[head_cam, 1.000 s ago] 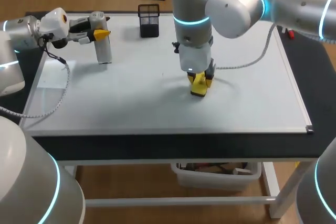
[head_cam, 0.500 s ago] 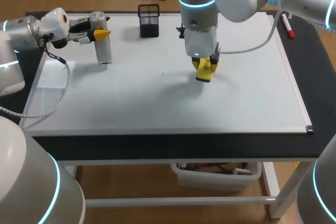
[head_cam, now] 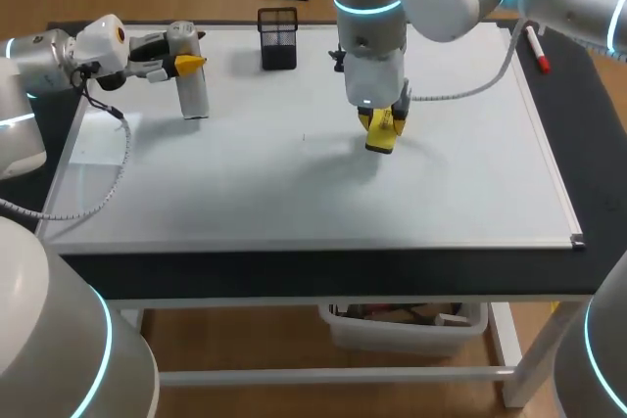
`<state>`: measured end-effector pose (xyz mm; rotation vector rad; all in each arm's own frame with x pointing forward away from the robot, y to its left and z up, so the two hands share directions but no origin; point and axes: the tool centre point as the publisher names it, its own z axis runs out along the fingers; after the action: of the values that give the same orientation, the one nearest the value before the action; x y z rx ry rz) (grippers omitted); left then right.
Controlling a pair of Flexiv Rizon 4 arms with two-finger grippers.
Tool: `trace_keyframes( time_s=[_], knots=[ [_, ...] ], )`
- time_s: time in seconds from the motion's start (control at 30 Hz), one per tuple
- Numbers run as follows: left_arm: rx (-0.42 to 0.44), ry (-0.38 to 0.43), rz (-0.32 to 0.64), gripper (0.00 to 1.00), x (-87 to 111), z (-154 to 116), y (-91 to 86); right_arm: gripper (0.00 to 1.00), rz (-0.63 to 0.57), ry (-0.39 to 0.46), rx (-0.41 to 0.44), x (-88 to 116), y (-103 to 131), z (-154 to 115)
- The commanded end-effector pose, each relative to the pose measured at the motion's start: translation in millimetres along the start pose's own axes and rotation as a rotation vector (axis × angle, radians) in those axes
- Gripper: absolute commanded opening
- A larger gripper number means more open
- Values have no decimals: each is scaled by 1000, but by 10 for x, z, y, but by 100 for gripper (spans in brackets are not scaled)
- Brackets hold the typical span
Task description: Pick up the inspection probe, press it on each red-marked spot on the whiteboard one by one, put down the probe, pick up the eraser, and wipe off all the red marks.
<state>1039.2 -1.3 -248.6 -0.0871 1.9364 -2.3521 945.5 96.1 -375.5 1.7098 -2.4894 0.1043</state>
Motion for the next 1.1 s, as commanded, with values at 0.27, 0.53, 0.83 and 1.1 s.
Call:
trace_keyframes(
  time_s=[0.27, 0.53, 0.83, 1.1],
  knots=[
    [-1, -1, 0, 0, 4, 2, -13, 0, -83, 33, 44, -91, -345, -60],
    [-1, -1, 0, 0, 4, 2, -13, 0, -187, -31, 27, -305, -767, -50],
    [-1, -1, 0, 0, 4, 2, -13, 0, -248, 9, 55, -508, -1299, -112],
    [-1, -1, 0, 0, 4, 2, -13, 0, -291, -1, 59, -731, -1628, -138]
  ],
)
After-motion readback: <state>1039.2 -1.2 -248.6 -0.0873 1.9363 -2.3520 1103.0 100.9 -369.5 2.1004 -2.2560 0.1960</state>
